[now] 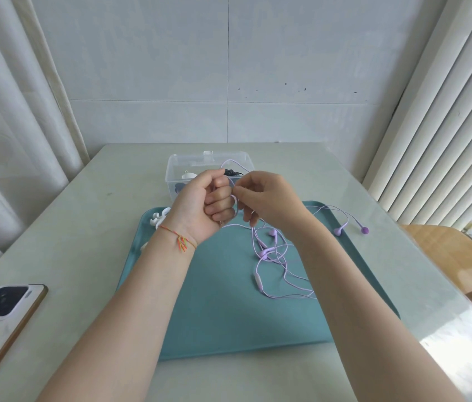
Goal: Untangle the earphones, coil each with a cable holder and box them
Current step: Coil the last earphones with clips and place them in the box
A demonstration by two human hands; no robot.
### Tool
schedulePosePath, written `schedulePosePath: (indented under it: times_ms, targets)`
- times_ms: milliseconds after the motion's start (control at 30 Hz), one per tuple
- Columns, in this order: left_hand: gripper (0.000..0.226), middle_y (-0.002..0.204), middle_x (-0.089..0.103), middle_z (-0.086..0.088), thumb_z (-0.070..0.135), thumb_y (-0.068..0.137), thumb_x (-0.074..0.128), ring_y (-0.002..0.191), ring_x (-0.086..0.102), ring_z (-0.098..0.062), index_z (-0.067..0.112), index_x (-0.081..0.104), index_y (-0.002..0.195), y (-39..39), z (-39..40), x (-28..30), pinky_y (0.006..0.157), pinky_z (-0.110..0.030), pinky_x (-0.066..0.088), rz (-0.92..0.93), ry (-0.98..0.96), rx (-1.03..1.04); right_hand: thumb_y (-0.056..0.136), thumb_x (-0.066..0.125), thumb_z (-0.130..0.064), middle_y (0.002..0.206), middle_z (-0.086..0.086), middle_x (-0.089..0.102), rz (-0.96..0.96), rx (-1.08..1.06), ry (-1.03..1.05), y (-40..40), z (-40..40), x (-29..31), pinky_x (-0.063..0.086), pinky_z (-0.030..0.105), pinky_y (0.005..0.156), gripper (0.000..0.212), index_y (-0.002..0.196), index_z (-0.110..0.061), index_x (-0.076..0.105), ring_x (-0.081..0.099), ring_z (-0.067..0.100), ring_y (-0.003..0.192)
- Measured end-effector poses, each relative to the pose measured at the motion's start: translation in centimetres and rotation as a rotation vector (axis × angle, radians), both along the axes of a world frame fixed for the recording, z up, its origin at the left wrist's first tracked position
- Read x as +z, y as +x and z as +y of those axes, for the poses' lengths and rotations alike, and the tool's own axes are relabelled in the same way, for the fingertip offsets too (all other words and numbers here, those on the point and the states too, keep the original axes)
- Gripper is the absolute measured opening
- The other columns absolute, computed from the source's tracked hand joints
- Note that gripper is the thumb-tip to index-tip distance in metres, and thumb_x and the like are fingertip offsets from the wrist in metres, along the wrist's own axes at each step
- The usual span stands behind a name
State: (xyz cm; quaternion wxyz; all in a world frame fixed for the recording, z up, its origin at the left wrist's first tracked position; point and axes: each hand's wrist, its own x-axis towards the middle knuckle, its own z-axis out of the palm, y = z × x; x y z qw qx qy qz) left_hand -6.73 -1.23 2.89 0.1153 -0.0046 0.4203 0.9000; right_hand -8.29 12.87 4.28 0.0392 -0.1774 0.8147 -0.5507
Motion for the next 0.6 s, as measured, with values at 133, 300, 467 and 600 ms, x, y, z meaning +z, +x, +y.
schedulePosePath:
  times_ms: [133, 300, 467, 600]
  targets:
    - [0.042, 0.041, 0.021, 0.008, 0.024, 0.097, 0.038, 0.03, 0.019, -0.006, 0.021, 0.04, 0.056, -0.23, -0.23, -0.25, 0.036, -0.02, 0.012, -0.035, 0.081, 0.008, 0.083, 0.048, 0.002, 0.07, 0.008, 0.064, -0.058, 0.071, 0.058, 0.26, -0.02, 0.02, 0.056, 0.035, 0.057, 0.015, 0.088, -0.006, 0.06, 0.06, 0.021, 0.053]
    - [0.044, 0.038, 0.021, 0.009, 0.026, 0.1, 0.038, 0.033, 0.012, -0.007, 0.015, 0.063, 0.065, -0.21, -0.33, -0.16, 0.034, -0.018, 0.014, 0.018, 0.056, -0.051, 0.083, 0.047, 0.004, 0.058, 0.001, 0.063, -0.076, 0.103, 0.067, 0.3, 0.16, 0.09, 0.057, 0.036, 0.06, 0.017, 0.086, -0.006, 0.06, 0.061, 0.021, 0.053]
    - [0.037, 0.039, 0.02, 0.009, 0.027, 0.098, 0.043, 0.031, 0.018, -0.004, 0.017, 0.057, 0.065, -0.08, -0.3, -0.18, 0.037, -0.018, 0.011, 0.059, -0.159, -0.095, 0.086, 0.051, -0.002, 0.071, 0.006, 0.067, -0.03, 0.07, 0.073, 0.0, 0.21, 0.07, 0.057, 0.035, 0.058, 0.015, 0.092, 0.001, 0.065, 0.062, 0.021, 0.055]
    - [0.038, 0.043, 0.019, 0.009, 0.028, 0.099, 0.04, 0.032, 0.015, -0.005, 0.02, 0.038, 0.061, 0.06, -0.24, -0.18, 0.038, -0.019, 0.01, 0.034, -0.354, -0.103, 0.089, 0.056, -0.01, 0.071, 0.008, 0.069, 0.015, 0.025, 0.092, -0.34, 0.82, 0.29, 0.057, 0.043, 0.063, 0.015, 0.086, -0.001, 0.067, 0.063, 0.023, 0.055]
